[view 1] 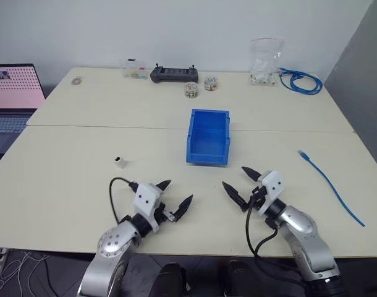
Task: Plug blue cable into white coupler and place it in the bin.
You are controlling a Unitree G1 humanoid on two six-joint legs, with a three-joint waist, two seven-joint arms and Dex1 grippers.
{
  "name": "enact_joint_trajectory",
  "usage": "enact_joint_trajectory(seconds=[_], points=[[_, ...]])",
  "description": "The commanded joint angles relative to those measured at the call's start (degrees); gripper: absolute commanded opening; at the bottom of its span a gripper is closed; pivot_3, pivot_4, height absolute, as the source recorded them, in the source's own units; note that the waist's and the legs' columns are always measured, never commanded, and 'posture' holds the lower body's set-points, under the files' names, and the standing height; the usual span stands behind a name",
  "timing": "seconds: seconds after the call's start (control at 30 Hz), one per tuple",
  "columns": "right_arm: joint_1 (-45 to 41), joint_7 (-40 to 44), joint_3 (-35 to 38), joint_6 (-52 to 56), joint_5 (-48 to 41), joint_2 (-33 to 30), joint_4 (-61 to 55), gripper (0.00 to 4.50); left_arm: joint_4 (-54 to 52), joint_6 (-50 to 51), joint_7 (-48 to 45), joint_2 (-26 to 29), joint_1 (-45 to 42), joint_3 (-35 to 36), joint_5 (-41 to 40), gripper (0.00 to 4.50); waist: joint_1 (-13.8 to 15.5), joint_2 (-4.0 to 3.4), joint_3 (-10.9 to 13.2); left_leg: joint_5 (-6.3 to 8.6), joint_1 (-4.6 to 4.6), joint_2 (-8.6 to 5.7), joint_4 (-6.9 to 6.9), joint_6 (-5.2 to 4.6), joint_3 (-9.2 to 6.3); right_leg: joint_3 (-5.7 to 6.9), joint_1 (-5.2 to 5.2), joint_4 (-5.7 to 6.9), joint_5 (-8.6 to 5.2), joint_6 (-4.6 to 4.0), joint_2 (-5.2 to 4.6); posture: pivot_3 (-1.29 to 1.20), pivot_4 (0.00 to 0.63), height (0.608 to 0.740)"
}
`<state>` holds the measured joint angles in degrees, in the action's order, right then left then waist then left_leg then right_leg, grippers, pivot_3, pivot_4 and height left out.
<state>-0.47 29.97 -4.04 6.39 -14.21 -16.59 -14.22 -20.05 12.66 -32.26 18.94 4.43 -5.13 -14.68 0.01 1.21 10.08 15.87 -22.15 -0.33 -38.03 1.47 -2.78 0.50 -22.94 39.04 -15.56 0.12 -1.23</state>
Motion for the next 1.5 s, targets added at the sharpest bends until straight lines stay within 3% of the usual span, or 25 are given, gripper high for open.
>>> enact_joint_trajectory(seconds=[0.03,0.2,0.37,0.43,0.7,0.97,1.07,1.5], points=[[1.2,-1.8,6.3,4.3,-3.3,-2.9,-7.8,4.46,-1.6,4.8,-5.9,1.4,-7.0,-3.5,-3.9,4.50,-0.1,0.00,0.0,0.00,0.04,0.00,0.00,0.00,-0.01,0.01,0.07,-0.01,0.00,0.00,0.00,0.00,0.150,0.740],[0.9,-3.3,14.3,11.5,-5.6,-8.5,-9.9,4.46,0.2,10.1,-10.9,3.4,-17.3,-7.7,-4.0,4.50,-0.3,-0.01,0.0,0.00,0.19,0.00,0.03,0.00,-0.01,0.01,0.21,-0.02,0.00,0.00,0.02,0.00,0.150,0.740],[-2.3,0.0,22.5,17.9,-11.3,-15.1,-5.4,4.46,2.9,16.4,-13.1,2.8,-27.0,-10.2,-4.7,4.50,-0.5,-0.01,0.0,0.00,0.37,-0.01,0.03,-0.01,0.00,0.00,0.40,-0.03,-0.02,0.01,0.12,0.00,0.150,0.740],[-4.0,0.3,24.3,19.7,-9.6,-19.2,0.4,4.46,3.5,18.6,-12.5,1.4,-30.7,-11.4,-4.2,4.50,-0.5,0.00,0.0,0.01,0.37,-0.02,0.03,-0.01,-0.01,0.02,0.41,-0.05,-0.02,0.02,0.16,0.00,0.150,0.740],[-14.1,7.4,18.6,19.5,-2.6,-29.7,26.3,4.46,3.0,22.1,-13.3,0.7,-36.4,-15.3,-2.7,4.50,-0.8,0.01,0.0,0.01,0.40,-0.02,0.04,-0.02,0.09,-0.08,0.48,-0.12,-0.02,0.01,0.14,0.00,0.150,0.740],[-22.9,14.8,13.0,19.6,1.6,-32.7,45.4,4.46,3.1,22.5,-13.3,0.2,-37.8,-16.0,-2.5,4.50,-1.4,-0.06,0.0,0.00,0.41,-0.04,0.02,-0.02,0.09,-0.06,0.52,-0.11,-0.03,0.01,0.13,0.00,0.150,0.740],[-24.2,16.1,11.9,19.5,2.5,-33.0,47.9,4.01,2.7,22.6,-13.4,0.4,-37.8,-16.1,-2.3,4.50,-1.4,-0.06,0.0,0.00,0.43,-0.04,-0.01,-0.02,0.05,-0.04,0.58,-0.12,-0.02,0.02,0.09,0.00,0.150,0.740],[-23.6,22.0,12.1,22.5,1.2,-33.7,48.0,0.80,2.8,22.9,-15.9,1.8,-37.3,-17.0,-2.2,4.50,-1.3,-0.06,0.0,0.00,0.49,-0.05,-0.04,-0.01,0.01,0.00,0.68,-0.15,-0.03,0.03,0.04,0.00,0.150,0.740]])
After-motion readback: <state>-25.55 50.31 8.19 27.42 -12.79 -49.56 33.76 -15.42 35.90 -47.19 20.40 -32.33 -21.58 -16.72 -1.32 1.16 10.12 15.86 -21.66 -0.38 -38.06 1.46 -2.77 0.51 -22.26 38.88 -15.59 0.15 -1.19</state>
